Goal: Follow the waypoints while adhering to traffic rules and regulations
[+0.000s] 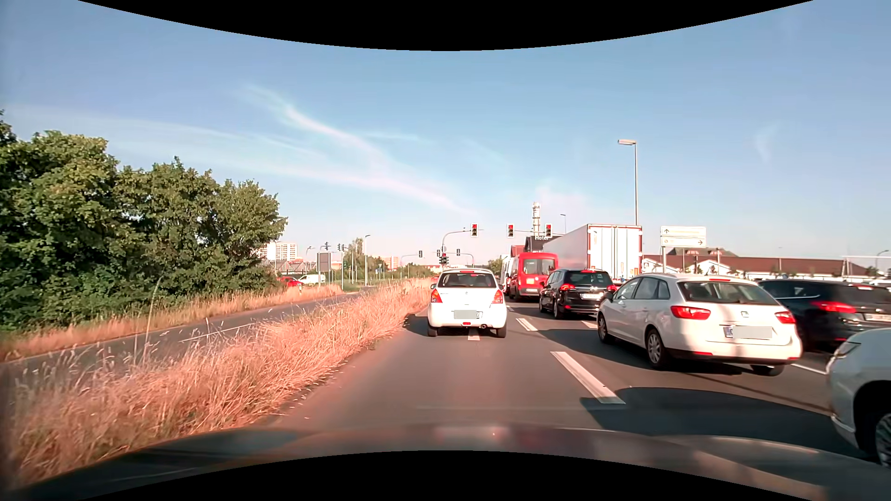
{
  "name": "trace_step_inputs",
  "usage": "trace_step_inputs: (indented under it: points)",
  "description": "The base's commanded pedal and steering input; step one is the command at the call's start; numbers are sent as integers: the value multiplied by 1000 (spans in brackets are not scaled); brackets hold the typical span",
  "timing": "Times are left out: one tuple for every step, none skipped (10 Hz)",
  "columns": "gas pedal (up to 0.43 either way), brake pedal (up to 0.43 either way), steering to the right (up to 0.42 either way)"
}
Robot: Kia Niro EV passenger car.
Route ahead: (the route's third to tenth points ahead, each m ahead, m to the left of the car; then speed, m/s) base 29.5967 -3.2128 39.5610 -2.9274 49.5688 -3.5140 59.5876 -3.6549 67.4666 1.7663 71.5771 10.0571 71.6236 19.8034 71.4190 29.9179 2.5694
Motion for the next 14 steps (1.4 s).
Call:
trace_step_inputs:
  points:
    - [0, 220, -5]
    - [0, 220, -5]
    - [0, 213, -5]
    - [0, 207, -5]
    - [0, 195, -5]
    - [0, 189, -5]
    - [0, 183, -5]
    - [0, 171, -4]
    - [0, 159, -5]
    - [0, 165, -5]
    - [0, 165, -5]
    - [0, 165, -5]
    - [0, 171, -5]
    - [0, 171, -5]
